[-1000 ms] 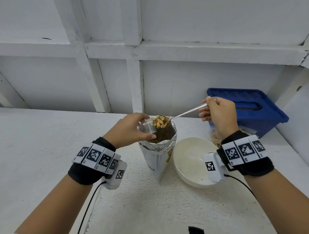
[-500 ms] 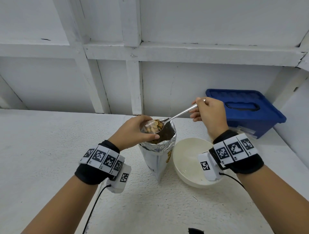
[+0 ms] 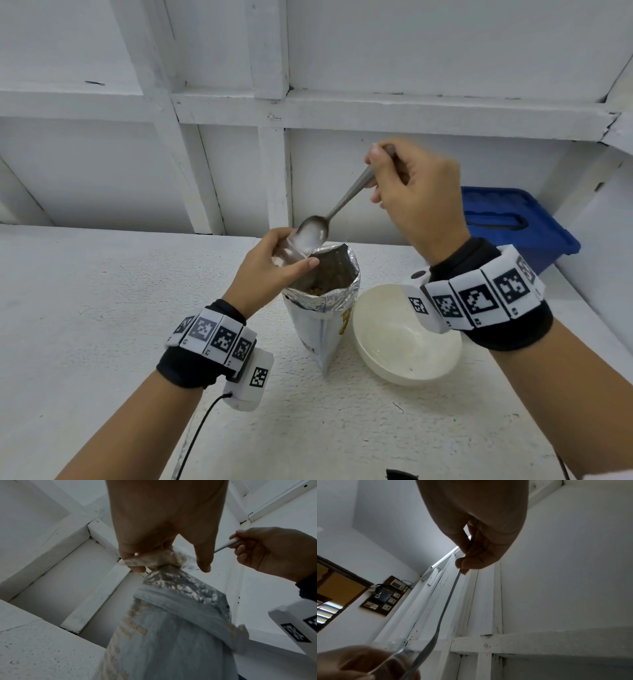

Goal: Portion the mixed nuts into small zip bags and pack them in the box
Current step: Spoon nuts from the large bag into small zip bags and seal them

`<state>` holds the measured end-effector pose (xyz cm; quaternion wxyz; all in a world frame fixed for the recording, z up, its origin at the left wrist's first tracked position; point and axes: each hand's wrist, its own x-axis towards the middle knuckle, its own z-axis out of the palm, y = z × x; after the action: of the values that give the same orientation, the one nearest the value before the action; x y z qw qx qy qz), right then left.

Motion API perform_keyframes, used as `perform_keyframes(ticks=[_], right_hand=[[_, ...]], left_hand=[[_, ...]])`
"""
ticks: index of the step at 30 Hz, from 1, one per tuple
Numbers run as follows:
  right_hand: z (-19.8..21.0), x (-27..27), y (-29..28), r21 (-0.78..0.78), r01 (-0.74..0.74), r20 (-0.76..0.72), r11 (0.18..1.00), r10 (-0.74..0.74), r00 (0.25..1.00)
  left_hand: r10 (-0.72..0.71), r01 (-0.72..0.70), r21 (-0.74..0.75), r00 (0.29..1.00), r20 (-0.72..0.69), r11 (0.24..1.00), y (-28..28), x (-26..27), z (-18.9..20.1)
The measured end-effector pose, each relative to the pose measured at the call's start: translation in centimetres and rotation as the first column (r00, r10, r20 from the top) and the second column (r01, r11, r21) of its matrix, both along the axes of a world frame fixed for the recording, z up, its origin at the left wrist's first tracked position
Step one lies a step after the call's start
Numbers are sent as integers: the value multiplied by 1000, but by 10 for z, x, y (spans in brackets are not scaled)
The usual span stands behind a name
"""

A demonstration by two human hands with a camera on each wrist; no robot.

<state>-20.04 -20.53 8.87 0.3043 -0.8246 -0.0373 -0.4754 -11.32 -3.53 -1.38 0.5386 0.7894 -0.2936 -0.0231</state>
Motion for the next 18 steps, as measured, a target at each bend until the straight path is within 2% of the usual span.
perform_keyframes(ticks=[3,6,9,13,18], right_hand=[[-4,-6,-14,30,59,1,998,-59,998],[-26,-10,-21,15,82,-152,997,-79,985],[-59,-8,-12,-17,7,-346,1000,-12,938],[-90,4,-4,-42,-59,-417,997,36,908],[-103,11,1,-87,-83,-519,993,26,854]], left_hand=[[-4,3,-42,999,-45,999,7,2,-2],[-5,5,-4,998,-55,1000,12,4,-3],[-21,25,66,998,-64,998,14,5,-2],[-51,62,117,994,-98,991,16,4,-2],[-41,55,116,992,-122,992,16,1,-2]])
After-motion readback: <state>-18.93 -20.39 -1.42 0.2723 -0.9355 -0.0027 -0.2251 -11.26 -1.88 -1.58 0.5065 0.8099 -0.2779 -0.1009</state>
